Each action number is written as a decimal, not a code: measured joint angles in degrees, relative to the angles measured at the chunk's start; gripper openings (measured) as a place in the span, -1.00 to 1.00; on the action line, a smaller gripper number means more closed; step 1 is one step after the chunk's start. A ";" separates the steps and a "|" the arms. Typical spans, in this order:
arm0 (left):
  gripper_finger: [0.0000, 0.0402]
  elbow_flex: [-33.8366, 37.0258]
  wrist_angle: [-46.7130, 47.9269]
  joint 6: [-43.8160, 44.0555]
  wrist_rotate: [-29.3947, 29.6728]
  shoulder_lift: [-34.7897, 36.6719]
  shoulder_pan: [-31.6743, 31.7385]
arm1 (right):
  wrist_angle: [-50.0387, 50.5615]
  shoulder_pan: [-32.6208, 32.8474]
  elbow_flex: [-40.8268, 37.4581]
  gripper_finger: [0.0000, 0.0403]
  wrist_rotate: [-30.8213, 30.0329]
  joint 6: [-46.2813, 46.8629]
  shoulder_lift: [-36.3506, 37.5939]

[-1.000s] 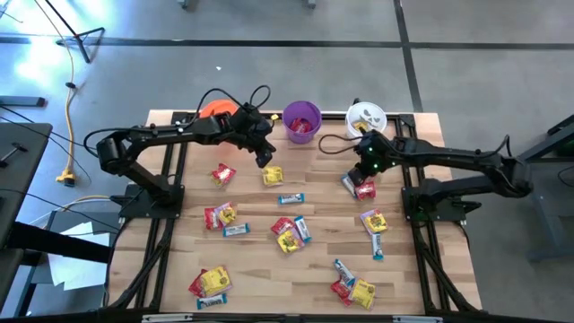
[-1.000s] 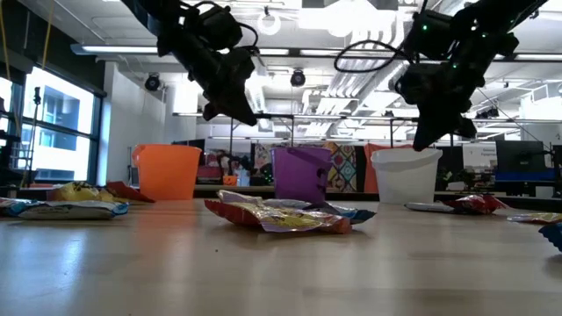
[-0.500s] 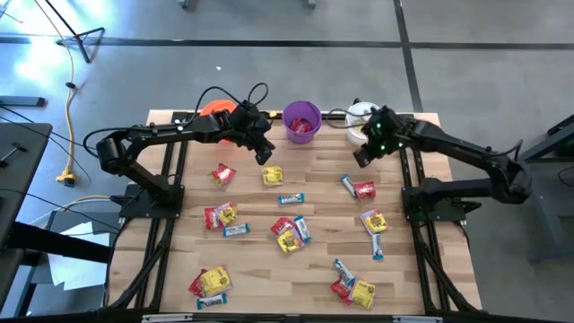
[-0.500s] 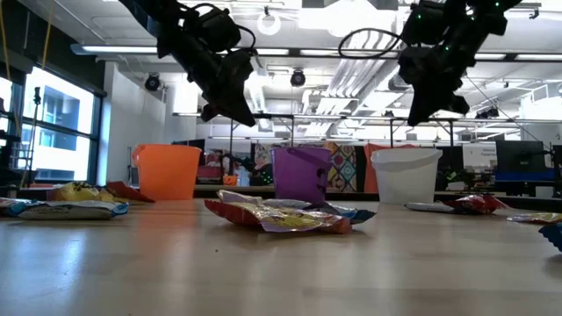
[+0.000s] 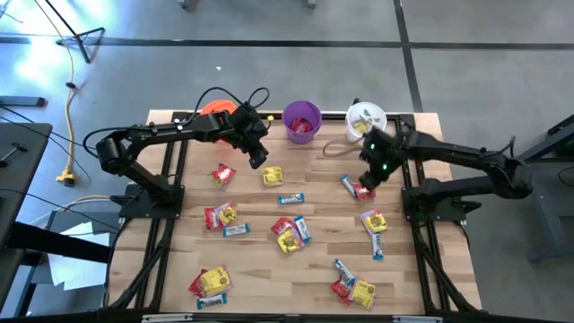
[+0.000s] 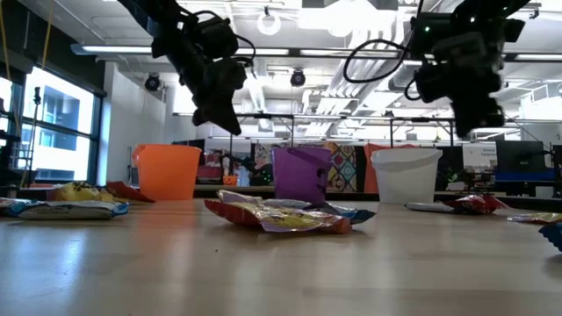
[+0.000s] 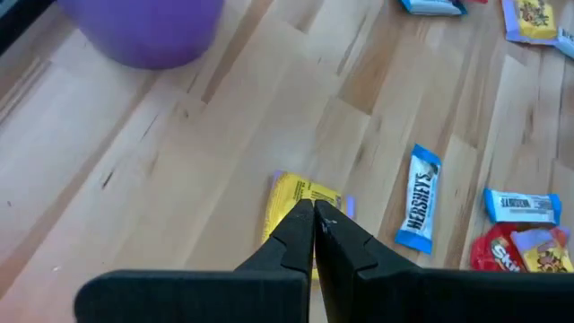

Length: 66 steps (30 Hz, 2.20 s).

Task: Sort candy
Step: Put the yellow candy into the white bucket

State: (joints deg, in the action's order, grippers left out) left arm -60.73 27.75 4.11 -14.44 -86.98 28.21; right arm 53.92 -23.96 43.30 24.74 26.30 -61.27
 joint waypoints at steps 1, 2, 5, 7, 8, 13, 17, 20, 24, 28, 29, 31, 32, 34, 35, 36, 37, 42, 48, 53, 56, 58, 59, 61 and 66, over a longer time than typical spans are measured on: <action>-1.00 0.00 -0.10 -0.23 0.00 0.00 -0.02 | -0.04 2.38 -0.46 -0.88 0.29 2.10 0.06; -1.00 0.00 -0.19 -0.36 0.00 0.00 -0.08 | -0.19 4.95 -0.77 -0.84 0.44 4.47 0.10; -1.00 0.00 -0.22 -1.43 0.07 0.00 -0.79 | -1.31 12.85 -1.04 -0.74 0.39 13.08 0.10; -1.00 0.00 -0.18 -2.26 0.06 0.00 -1.25 | -3.95 18.77 -1.04 -0.66 0.21 19.41 0.10; -1.00 0.00 -0.18 -2.64 0.07 0.00 -1.45 | -5.53 21.99 -1.04 -0.61 0.17 22.47 0.10; -1.00 0.00 -0.18 -4.87 0.07 0.00 -2.05 | -16.00 39.81 -1.04 -0.43 -3.72 35.58 0.09; -1.00 0.00 -1.00 -5.25 0.06 0.00 -2.01 | -22.29 50.78 -1.04 -0.30 -7.26 43.66 -2.24; -1.00 0.00 -0.88 -5.25 0.07 0.00 -1.99 | -26.45 55.63 -1.04 -0.21 -7.27 47.47 -6.30; -1.00 0.00 -0.84 -4.95 -0.28 0.00 -2.32 | -34.61 58.59 -1.06 -0.04 -5.32 48.76 -12.87; -1.00 0.00 -0.35 -5.75 -0.33 0.00 -2.70 | -39.10 59.59 -1.06 0.11 -3.05 49.81 -19.63; -1.00 0.00 -0.35 -5.82 -0.35 0.00 -2.78 | -39.44 59.77 -1.06 0.13 -2.60 49.80 -21.26; -1.00 0.00 -0.35 -5.86 -0.37 0.00 -2.78 | -39.51 59.80 -1.06 0.17 -2.19 49.42 -24.43; -1.00 0.00 -0.35 -5.86 -0.37 0.00 -2.78 | -39.70 59.80 -1.06 0.18 -2.17 48.77 -25.85; -1.00 0.00 -0.09 -5.86 -0.37 0.00 -2.78 | -42.11 59.80 -1.07 0.18 -2.10 47.79 -28.37; -1.00 0.00 0.24 -5.86 -0.38 0.00 -2.78 | -43.51 59.90 -1.06 0.18 -2.01 47.20 -29.48; -1.00 0.00 0.59 -5.89 -0.41 0.00 -2.78 | -44.46 60.08 -1.06 0.18 -1.87 47.15 -30.63; -1.00 0.00 0.87 -5.89 -0.41 0.00 -2.78 | -45.33 60.35 -1.06 0.18 -1.73 47.18 -31.78; -1.00 0.00 1.66 -7.11 -0.46 0.00 -2.78 | -47.45 62.19 -0.18 0.18 -1.48 47.30 -35.10; -1.00 0.00 2.13 -8.73 -0.46 0.00 -2.73 | -45.41 62.90 0.84 0.06 -2.32 47.23 -36.52; -1.00 0.00 2.17 -9.63 -0.46 0.00 -2.73 | -44.10 62.92 0.72 -0.33 -3.32 46.97 -36.68; -1.00 0.00 2.54 -10.30 -0.44 0.00 -2.73 | -43.13 62.92 0.66 -0.64 -3.65 46.60 -36.75; -1.00 0.00 2.68 -10.35 -0.44 0.00 -2.73 | -42.86 62.92 0.60 -0.84 -3.79 46.15 -36.79; -1.00 0.00 2.68 -10.38 -0.44 0.00 -2.73 | -42.83 62.92 0.56 -0.92 -3.79 46.13 -36.70; -1.00 0.00 2.68 -10.37 -0.44 0.00 -2.73 | -42.90 62.82 0.56 -0.96 -3.79 46.06 -36.33; -1.00 0.00 2.66 -11.11 -0.44 0.00 -2.73 | -41.27 61.53 0.32 -0.98 -3.79 46.17 -32.29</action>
State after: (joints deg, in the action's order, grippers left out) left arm -60.73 30.41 -7.01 -14.87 -86.98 25.47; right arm 12.65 37.56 43.62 20.95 72.46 -93.57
